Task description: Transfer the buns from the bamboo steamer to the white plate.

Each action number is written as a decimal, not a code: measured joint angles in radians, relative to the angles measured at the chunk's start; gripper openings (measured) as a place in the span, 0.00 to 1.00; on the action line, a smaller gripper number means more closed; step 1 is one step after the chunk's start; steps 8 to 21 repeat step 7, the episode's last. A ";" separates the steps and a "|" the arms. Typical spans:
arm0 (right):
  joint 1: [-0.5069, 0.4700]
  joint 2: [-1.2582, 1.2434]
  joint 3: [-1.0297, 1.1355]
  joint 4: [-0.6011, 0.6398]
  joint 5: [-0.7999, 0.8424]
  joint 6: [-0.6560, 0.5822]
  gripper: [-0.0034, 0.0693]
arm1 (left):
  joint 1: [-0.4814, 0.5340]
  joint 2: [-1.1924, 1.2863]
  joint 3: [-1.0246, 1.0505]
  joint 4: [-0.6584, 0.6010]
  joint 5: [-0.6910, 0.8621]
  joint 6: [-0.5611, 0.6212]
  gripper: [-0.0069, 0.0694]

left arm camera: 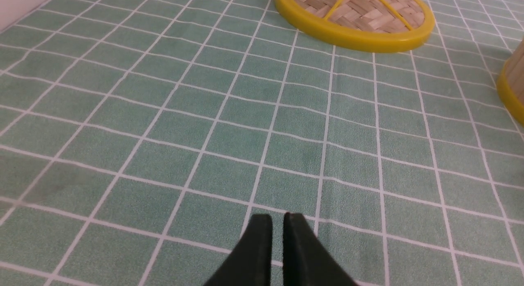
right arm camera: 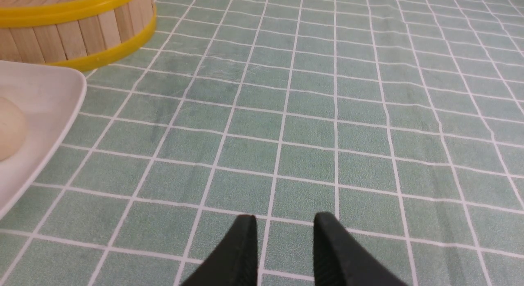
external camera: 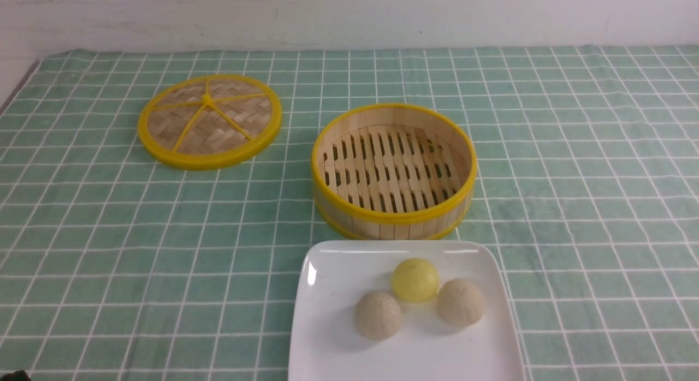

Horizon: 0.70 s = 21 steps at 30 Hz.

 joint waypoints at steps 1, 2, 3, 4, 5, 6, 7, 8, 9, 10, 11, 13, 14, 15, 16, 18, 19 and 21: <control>0.000 0.000 0.000 0.000 0.000 0.000 0.36 | 0.000 0.000 0.000 0.000 0.000 0.000 0.19; 0.000 0.000 0.000 0.000 0.000 0.000 0.36 | 0.000 0.000 0.000 0.000 0.000 0.000 0.19; 0.000 0.000 0.000 0.000 0.000 0.000 0.36 | 0.000 0.000 0.000 0.000 0.000 0.000 0.19; 0.000 0.000 0.000 0.000 0.000 0.000 0.36 | 0.000 0.000 0.000 0.000 0.000 0.000 0.19; 0.000 0.000 0.000 0.000 0.000 0.000 0.37 | 0.000 0.000 0.000 0.000 0.000 0.000 0.19; 0.000 0.000 0.000 0.000 0.000 0.000 0.37 | 0.000 0.000 0.000 0.000 0.000 0.000 0.19; 0.000 0.000 0.000 0.000 0.000 0.000 0.37 | 0.000 0.000 0.000 0.000 0.000 0.000 0.19; 0.000 0.000 0.000 0.000 0.000 0.000 0.37 | 0.000 0.000 0.000 0.000 0.000 0.000 0.19; 0.000 0.000 0.000 0.000 0.000 0.000 0.37 | 0.000 0.000 0.000 0.000 0.000 0.000 0.19; 0.000 0.000 0.000 0.000 0.000 0.000 0.37 | 0.000 0.000 0.000 0.000 0.000 0.000 0.19; 0.000 0.000 0.000 0.000 0.000 0.000 0.37 | 0.000 0.000 0.000 0.000 0.000 0.000 0.19; 0.000 0.000 0.000 0.000 0.000 0.000 0.37 | 0.000 0.000 0.000 0.000 0.000 0.000 0.19; 0.000 0.000 0.000 0.000 0.000 0.000 0.37 | 0.000 0.000 0.000 0.000 0.000 0.000 0.19; 0.000 0.000 0.000 0.000 0.000 0.000 0.37 | 0.000 0.000 0.000 0.000 0.000 0.000 0.19; 0.000 0.000 0.000 0.000 0.000 0.000 0.37 | 0.000 0.000 0.000 0.000 0.000 0.000 0.19; 0.000 0.000 0.000 0.000 0.000 0.000 0.37 | 0.000 0.000 0.000 0.000 0.000 0.000 0.19; 0.000 0.000 0.000 0.000 0.000 0.000 0.37 | 0.000 0.000 0.000 0.000 0.000 0.000 0.19; 0.000 0.000 0.000 0.000 0.000 0.000 0.37 | 0.000 0.000 0.000 0.000 0.000 0.000 0.19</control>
